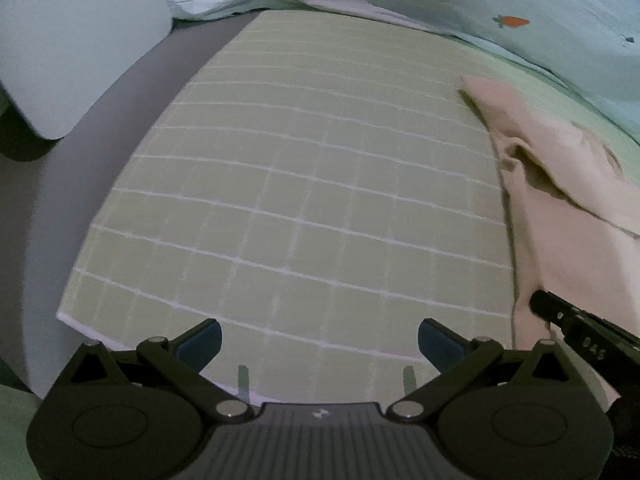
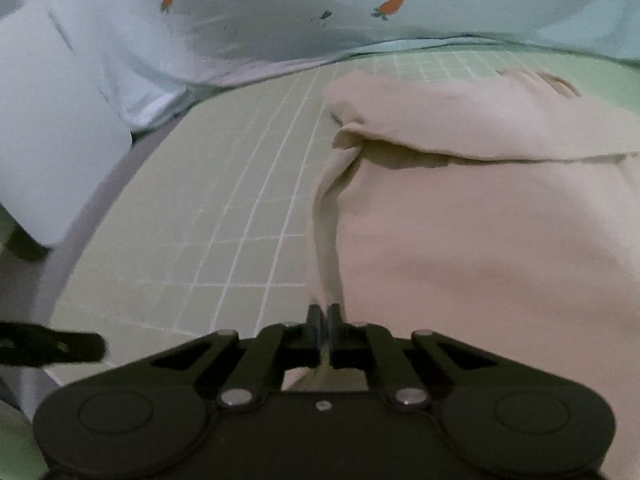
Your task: Fold clothes
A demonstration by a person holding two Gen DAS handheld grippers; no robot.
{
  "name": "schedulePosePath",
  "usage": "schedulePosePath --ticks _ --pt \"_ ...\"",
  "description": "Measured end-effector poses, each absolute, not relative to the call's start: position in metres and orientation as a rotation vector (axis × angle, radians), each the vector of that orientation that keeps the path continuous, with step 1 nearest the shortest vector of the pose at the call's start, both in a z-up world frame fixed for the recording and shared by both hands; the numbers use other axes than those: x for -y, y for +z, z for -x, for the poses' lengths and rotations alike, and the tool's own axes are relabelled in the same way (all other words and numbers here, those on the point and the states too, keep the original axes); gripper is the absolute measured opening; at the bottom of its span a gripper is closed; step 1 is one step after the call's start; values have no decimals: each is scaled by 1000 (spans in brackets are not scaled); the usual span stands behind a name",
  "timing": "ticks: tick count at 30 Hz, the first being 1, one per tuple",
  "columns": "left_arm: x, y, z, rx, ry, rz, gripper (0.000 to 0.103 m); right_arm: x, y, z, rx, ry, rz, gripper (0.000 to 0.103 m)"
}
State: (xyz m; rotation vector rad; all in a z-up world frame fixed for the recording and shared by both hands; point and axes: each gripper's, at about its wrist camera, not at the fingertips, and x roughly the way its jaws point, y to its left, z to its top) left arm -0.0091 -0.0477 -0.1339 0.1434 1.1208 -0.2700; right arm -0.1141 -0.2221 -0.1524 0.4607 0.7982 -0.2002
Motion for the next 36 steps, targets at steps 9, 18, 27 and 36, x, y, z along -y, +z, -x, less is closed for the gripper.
schedulePosePath --ticks 9,18,27,36 --pt "138 -138 43 -1140 -374 -196 103 302 -136 160 -726 -113 -694 3" --pt "204 -167 83 -1203 -426 -298 103 349 -149 183 -825 -154 -646 4" --pt "218 -194 94 -1249 -357 -307 103 335 -168 181 -936 -86 -482 12" --pt "220 -176 66 -1224 -264 -194 103 386 -158 183 -918 -139 -555 41"
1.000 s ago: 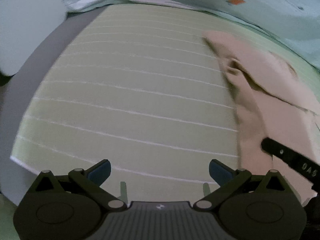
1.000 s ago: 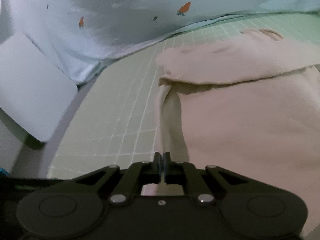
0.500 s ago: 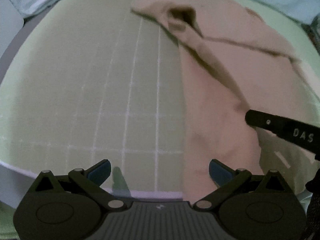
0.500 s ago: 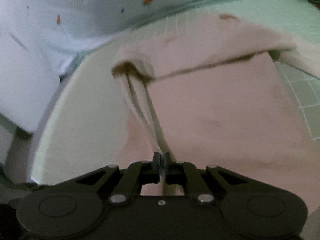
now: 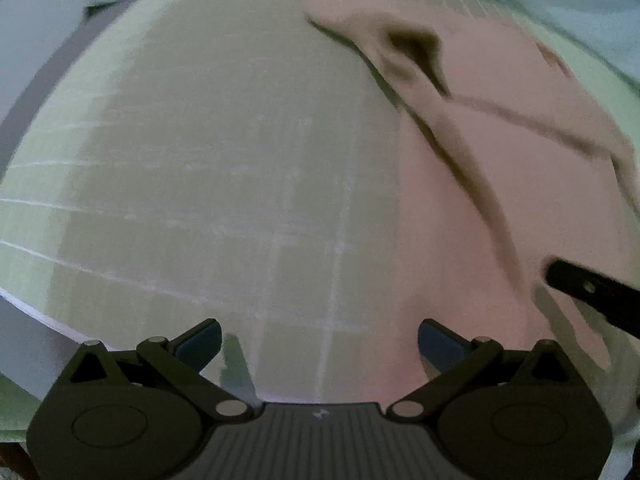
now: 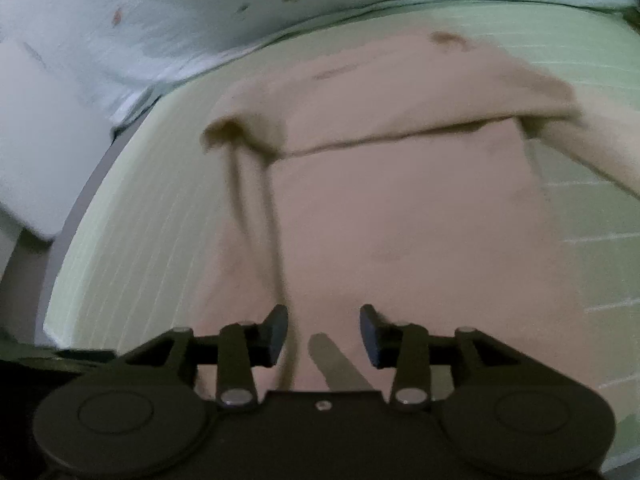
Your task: Fold clothes
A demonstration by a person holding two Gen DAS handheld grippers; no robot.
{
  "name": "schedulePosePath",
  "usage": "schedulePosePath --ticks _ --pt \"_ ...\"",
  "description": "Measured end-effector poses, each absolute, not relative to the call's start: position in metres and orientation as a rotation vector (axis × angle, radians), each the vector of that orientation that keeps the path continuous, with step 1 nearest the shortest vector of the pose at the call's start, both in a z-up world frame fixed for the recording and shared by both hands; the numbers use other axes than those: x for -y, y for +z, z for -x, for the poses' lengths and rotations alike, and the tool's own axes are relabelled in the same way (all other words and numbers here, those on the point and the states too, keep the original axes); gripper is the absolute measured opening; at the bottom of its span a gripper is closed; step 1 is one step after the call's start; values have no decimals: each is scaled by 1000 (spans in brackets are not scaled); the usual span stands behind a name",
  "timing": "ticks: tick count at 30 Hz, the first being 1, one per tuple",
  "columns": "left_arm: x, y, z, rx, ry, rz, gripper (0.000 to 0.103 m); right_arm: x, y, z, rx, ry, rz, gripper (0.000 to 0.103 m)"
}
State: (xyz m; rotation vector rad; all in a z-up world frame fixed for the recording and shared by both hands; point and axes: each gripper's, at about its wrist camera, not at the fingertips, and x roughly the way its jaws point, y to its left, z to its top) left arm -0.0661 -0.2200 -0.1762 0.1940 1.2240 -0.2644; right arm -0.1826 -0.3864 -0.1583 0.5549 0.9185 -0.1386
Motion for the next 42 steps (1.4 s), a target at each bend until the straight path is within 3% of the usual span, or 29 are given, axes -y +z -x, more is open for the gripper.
schedulePosePath --ticks 8,16,24,28,30,31,33,34,35,36,37,38,42 --pt "203 -138 -3 -1144 -139 55 103 461 -149 179 -811 -359 -659 44" --pt "219 -139 -80 -1156 -102 213 103 531 -149 177 -718 -579 -672 47" --pt "244 -171 -167 -1216 -100 475 102 597 -172 144 -721 -620 -816 53" --pt "266 -188 -199 -1233 -92 472 98 608 -181 124 -773 -605 -830 55" --pt "270 -190 -206 -1231 -64 481 98 607 -181 117 -778 -581 -819 49" --pt "272 -189 -207 -1214 -58 491 94 606 -181 114 -780 -570 -819 45" --pt "277 -189 -209 -1194 -52 481 87 606 -182 110 -770 -559 -828 24" --pt "280 -188 -210 -1181 -42 465 74 606 -182 108 -768 -553 -830 17" --pt "283 -187 -212 -1172 -42 443 68 605 -182 106 -767 -557 -814 6" --pt "287 -186 -215 -1164 -41 421 49 605 -181 106 -763 -563 -795 5" --pt "290 -185 -217 -1156 -42 402 20 605 -180 106 -758 -569 -775 5" --pt "292 -184 -219 -1153 -53 402 8 606 -177 107 -744 -575 -760 5" --pt "302 -171 -227 -1107 -98 370 4 612 -156 116 -650 -604 -713 4"
